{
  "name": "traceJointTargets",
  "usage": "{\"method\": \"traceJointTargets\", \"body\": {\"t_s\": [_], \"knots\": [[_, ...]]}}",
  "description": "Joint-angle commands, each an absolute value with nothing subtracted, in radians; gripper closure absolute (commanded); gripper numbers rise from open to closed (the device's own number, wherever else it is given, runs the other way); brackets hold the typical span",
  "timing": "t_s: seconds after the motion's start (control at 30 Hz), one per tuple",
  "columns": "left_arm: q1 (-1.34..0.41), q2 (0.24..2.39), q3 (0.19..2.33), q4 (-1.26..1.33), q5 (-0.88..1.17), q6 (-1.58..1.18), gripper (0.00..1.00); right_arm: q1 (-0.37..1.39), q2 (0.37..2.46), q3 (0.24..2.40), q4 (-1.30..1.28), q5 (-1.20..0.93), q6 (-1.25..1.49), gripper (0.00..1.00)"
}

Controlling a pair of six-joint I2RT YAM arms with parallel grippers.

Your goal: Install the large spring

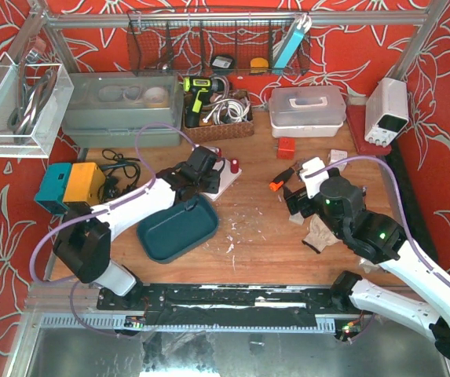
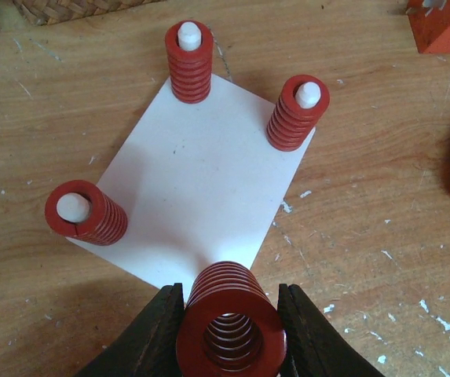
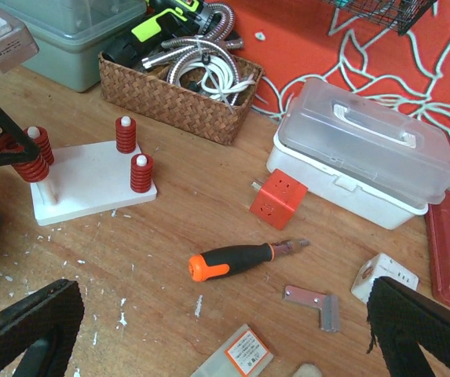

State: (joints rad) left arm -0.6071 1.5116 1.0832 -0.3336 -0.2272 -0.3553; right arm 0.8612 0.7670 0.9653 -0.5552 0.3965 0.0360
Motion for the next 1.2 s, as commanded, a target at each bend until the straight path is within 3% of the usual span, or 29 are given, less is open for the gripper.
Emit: {"method": "traceJointTargets", "body": {"t_s": [0.0,0.4,0.6,0.73,1.17], "knots": [[-0.614,1.525,1.06,-0.275,-0.255,-0.335,1.0,0.856,0.766,0.971,-0.582,0.409,0.026,0.01],[-0.614,1.581,1.039,-0.235,-0.267,-0.299,0.97,0.856,0.766,0.999,-0.609,0.413,0.01,0.01],[-0.614,1.599,1.04,-0.229,-0.262,-0.299,0.82,0.856,0.768,1.005,-0.62,0.408,0.017,0.01],[-0.614,1.588,1.044,-0.233,-0.247,-0.312,0.63,0.857,0.772,1.0,-0.62,0.402,0.033,0.01],[-0.614,1.464,1.067,-0.311,-0.237,-0.409,0.24,0.856,0.809,1.002,-0.538,0.392,0.076,0.01]]}}
